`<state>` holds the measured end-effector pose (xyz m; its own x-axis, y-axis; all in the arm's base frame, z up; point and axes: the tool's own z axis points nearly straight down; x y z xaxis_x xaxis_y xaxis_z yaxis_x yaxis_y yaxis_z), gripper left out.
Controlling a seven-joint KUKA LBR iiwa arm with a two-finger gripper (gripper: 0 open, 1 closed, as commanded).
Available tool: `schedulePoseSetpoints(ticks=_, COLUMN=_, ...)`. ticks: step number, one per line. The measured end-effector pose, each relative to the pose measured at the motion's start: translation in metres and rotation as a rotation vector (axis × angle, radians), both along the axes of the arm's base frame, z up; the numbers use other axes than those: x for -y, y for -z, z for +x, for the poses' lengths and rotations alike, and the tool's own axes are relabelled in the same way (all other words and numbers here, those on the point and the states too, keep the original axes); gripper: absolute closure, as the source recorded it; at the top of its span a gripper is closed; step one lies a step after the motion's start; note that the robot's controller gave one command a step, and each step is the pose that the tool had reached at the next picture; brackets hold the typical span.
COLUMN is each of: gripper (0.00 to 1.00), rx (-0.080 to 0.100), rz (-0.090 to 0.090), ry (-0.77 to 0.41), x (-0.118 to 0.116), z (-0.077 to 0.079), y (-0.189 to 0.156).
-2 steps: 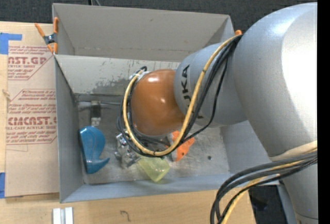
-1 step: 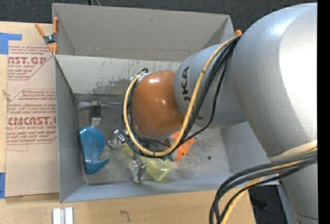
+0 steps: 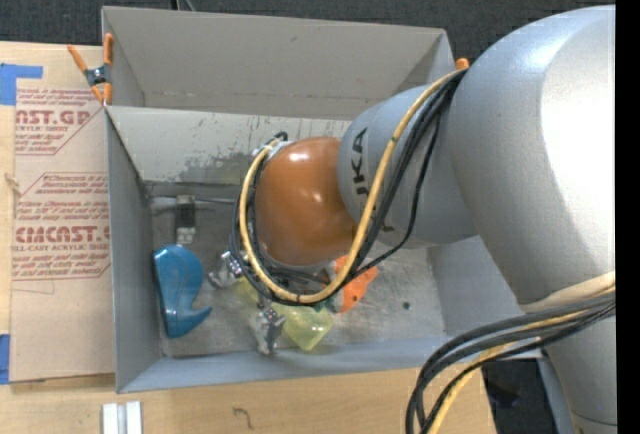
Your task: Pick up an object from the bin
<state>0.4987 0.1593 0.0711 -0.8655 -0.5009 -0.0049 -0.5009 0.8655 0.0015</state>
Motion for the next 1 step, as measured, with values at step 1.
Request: schedulePoseSetpoints(ticks=1, gripper=0.00, rx=-0.003, rz=0.000, ry=-0.071, x=0.0317, z=0.0022, y=-0.0081)
